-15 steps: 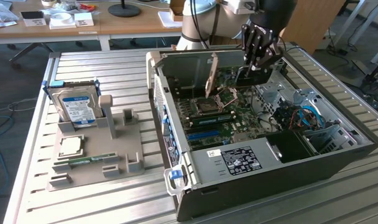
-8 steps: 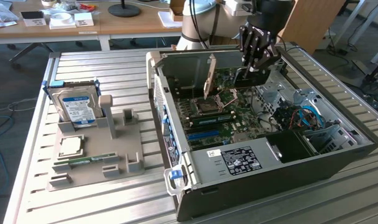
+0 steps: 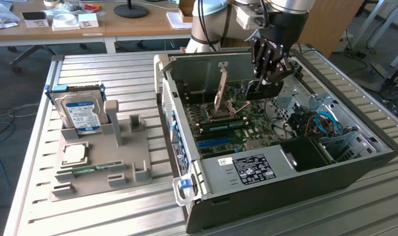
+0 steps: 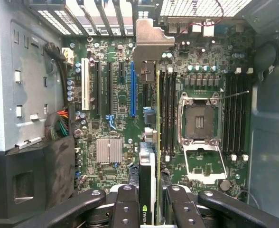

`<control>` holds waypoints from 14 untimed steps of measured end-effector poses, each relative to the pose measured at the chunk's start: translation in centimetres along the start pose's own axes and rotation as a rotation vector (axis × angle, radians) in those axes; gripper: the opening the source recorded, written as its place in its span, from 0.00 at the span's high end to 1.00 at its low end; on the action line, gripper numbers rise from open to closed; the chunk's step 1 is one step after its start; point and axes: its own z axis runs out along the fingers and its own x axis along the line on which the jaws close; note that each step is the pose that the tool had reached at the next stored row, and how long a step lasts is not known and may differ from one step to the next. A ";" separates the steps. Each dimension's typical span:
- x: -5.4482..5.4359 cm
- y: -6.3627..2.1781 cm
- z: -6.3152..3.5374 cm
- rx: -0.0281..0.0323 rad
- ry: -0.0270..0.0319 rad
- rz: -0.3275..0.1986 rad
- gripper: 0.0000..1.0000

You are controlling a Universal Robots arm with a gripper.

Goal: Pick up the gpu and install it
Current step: 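Insert the gpu into the slot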

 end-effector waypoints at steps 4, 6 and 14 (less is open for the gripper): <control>0.2 -0.01 0.01 0.0000 -0.0001 0.000 0.73; 0.4 -0.01 0.03 0.0001 -0.0001 0.000 0.73; 0.5 0.00 0.21 0.0000 0.0000 0.000 0.73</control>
